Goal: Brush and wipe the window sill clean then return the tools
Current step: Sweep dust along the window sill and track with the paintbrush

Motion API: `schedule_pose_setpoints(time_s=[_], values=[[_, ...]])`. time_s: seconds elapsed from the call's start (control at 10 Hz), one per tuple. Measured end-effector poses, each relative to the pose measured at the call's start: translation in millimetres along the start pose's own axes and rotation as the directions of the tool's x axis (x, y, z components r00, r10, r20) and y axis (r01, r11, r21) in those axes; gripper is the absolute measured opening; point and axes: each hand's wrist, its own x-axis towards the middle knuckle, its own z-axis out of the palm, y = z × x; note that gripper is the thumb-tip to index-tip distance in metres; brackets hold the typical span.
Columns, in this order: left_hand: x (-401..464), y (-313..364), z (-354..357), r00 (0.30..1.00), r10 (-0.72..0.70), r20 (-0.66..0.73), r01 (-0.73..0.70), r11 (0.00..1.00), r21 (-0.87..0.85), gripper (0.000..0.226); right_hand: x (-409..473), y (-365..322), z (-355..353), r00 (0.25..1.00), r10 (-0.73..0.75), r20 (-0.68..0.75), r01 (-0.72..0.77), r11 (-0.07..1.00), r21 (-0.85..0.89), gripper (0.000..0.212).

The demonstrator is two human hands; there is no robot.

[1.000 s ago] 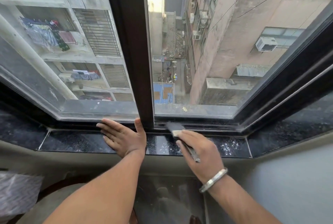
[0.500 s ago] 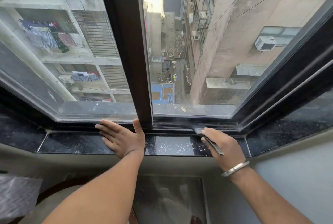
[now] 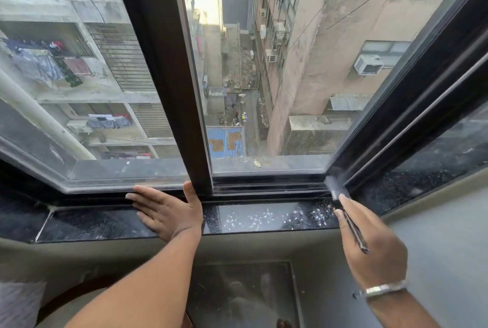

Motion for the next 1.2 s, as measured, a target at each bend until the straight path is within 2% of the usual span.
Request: schedule_pose_setpoints(time_s=[0.1, 0.2, 0.3, 0.4, 0.5, 0.8, 0.9, 1.0, 1.2], values=[[0, 0, 0, 1.0, 0.002, -0.005, -0.002, 1.0, -0.001, 0.109, -6, -11, 8, 0.999, -0.032, 0.017, 0.03, 0.993, 0.113, 0.033], [0, 0, -2, 1.0, -0.004, -0.001, 0.004, 1.0, 0.0, 0.11, -6, -44, 34, 0.979, -0.19, 0.072, 0.152, 0.92, 0.361, 0.033], [0, 1, -3, 1.0, -0.007, 0.003, 0.007, 1.0, 0.008, 0.11, -2, -92, 66, 0.96, -0.275, 0.045, 0.205, 0.806, 0.555, 0.031], [1, 0, -3, 1.0, -0.008, 0.011, 0.008, 1.0, 0.018, 0.109, 3, -136, 92, 0.951, -0.308, 0.03, 0.219, 0.738, 0.639, 0.02], [1, 2, -4, 1.0, -0.01, 0.003, 0.01, 1.0, 0.026, 0.11, 6, -160, 108, 0.935, -0.348, 0.068, 0.225, 0.732, 0.643, 0.011], [1, 0, -1, 1.0, 0.003, -0.01, -0.003, 1.0, 0.03, 0.108, -4, -131, 117, 0.9, -0.412, 0.142, 0.237, 0.737, 0.633, 0.013], [1, 0, 0, 1.0, 0.004, -0.013, -0.004, 1.0, 0.023, 0.107, 5, -98, 112, 0.957, -0.248, 0.15, 0.107, 0.783, 0.613, 0.015], [0, 0, 1, 1.0, 0.009, -0.021, -0.008, 1.0, 0.016, 0.107, 14, -56, 100, 0.979, -0.158, 0.127, 0.063, 0.833, 0.549, 0.018], [1, -2, 3, 1.0, 0.015, -0.021, -0.015, 1.0, 0.0, 0.109, 20, -1, 69, 0.999, 0.01, 0.036, -0.02, 0.954, 0.299, 0.024]])
